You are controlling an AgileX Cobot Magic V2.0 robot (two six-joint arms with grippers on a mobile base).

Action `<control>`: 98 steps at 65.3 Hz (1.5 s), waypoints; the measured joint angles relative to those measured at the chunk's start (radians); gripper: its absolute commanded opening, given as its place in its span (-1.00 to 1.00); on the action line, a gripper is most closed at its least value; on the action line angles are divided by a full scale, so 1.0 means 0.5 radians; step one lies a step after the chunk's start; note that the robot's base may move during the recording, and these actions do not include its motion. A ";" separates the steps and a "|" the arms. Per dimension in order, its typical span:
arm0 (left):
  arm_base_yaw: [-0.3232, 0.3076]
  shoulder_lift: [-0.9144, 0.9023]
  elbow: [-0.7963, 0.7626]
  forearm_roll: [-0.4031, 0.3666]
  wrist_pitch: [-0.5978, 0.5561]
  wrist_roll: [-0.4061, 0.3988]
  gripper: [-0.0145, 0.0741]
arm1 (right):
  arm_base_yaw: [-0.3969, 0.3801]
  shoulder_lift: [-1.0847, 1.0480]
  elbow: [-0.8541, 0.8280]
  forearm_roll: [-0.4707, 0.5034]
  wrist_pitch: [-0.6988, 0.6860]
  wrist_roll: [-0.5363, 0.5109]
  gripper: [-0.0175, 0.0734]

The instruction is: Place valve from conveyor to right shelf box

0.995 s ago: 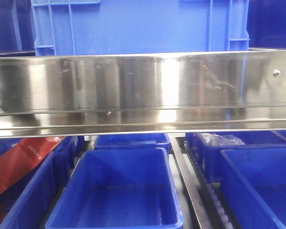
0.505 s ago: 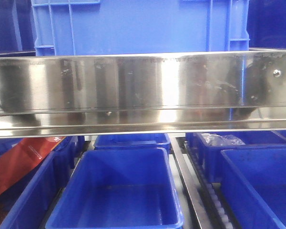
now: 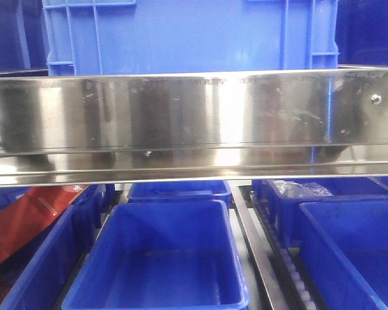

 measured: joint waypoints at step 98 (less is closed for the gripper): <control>0.783 -0.512 0.596 0.917 0.086 -0.543 -0.92 | 0.000 0.000 0.002 0.000 -0.007 0.000 -0.98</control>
